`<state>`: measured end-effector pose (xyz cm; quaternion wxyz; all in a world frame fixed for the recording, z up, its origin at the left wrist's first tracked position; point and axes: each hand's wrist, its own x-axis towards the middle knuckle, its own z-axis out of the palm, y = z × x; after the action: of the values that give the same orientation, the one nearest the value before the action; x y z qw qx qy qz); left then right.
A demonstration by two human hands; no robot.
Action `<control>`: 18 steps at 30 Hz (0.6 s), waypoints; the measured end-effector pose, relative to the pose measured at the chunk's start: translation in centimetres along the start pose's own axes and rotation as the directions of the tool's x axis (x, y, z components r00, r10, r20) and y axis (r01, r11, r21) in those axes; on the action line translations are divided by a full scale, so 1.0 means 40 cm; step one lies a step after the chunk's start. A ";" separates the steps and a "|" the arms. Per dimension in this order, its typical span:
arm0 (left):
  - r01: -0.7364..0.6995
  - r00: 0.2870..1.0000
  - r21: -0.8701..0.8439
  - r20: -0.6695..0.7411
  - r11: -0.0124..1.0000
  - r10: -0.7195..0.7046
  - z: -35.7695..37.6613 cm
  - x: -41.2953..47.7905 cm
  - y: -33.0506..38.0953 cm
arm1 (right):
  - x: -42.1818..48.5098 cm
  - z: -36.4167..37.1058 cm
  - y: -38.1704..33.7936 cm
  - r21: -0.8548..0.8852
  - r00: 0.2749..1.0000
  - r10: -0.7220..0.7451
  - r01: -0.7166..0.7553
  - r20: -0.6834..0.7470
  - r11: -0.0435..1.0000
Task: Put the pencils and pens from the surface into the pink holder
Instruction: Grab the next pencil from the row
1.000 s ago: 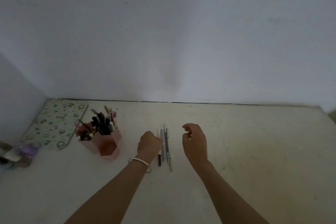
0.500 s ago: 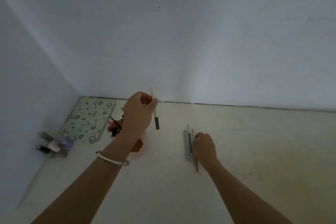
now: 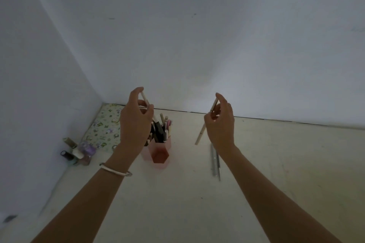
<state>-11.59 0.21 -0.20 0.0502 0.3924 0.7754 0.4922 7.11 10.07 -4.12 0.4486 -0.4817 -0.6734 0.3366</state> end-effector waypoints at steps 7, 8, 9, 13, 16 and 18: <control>-0.118 0.990 0.221 0.101 0.968 0.097 0.022 -0.052 -0.082 | -0.043 0.072 -0.105 0.178 0.992 -0.112 0.121 -0.059 0.976; -0.143 0.986 0.259 0.125 0.955 0.114 0.028 -0.056 -0.089 | -0.052 0.077 -0.108 0.188 0.990 -0.124 0.133 -0.061 0.973; -0.174 0.979 0.309 0.155 0.935 0.131 0.034 -0.057 -0.095 | -0.060 0.081 -0.111 0.196 0.989 -0.133 0.142 -0.060 0.970; -0.339 0.938 0.573 0.269 0.746 0.219 0.040 -0.061 -0.122 | -0.099 0.106 -0.105 0.183 0.982 -0.186 0.187 -0.021 0.965; -0.337 0.941 0.528 0.212 0.779 0.263 0.025 -0.053 -0.120 | -0.125 0.129 -0.088 0.144 0.970 -0.240 0.233 0.032 0.962; -0.279 0.959 0.442 0.088 0.853 0.268 -0.001 -0.033 -0.113 | -0.135 0.147 -0.079 0.091 0.950 -0.305 0.299 0.061 0.950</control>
<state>-13.22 -1.63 -4.23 -0.1033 0.5053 0.8037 0.2968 1.29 3.83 -5.03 0.4886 -0.3416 -0.7412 0.3086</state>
